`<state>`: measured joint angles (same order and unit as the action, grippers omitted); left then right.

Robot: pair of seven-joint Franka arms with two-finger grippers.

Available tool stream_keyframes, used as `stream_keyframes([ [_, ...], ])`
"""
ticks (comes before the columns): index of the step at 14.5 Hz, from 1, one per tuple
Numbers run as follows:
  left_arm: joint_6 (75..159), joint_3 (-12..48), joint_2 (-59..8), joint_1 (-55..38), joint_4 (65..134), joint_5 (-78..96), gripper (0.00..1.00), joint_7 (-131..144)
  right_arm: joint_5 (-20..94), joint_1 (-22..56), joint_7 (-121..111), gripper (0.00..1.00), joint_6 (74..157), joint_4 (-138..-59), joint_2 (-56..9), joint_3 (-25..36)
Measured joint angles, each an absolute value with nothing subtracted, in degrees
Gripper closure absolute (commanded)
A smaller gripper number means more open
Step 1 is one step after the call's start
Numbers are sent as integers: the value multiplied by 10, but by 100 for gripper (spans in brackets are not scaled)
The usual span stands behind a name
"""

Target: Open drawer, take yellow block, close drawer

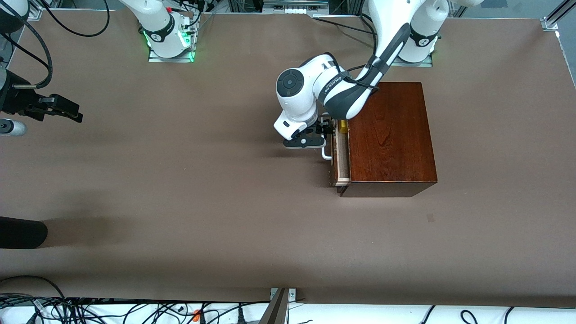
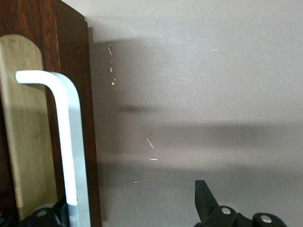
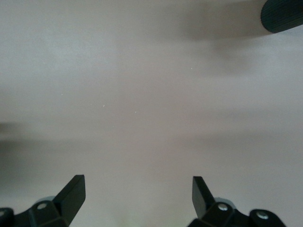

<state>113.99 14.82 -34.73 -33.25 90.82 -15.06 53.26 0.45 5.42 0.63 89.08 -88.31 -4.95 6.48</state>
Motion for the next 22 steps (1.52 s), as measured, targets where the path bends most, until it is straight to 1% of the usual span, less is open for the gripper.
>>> stream_keyframes([
  [11, 1138, 143, -371, -359, 859, -142, 0, 544, 5, 54, 6, 0, 891, -883, -50, 65],
  [15, 1130, 142, -372, -360, 854, -141, 0, 544, 5, 54, 6, 0, 891, -883, -50, 65],
  [18, 1117, 144, -373, -361, 846, -136, 0, 544, 5, 54, 6, 0, 891, -883, -50, 65],
  [22, 1061, 151, -357, -370, 812, -124, 0, 544, 5, 54, 6, 0, 891, -884, -50, 65],
])
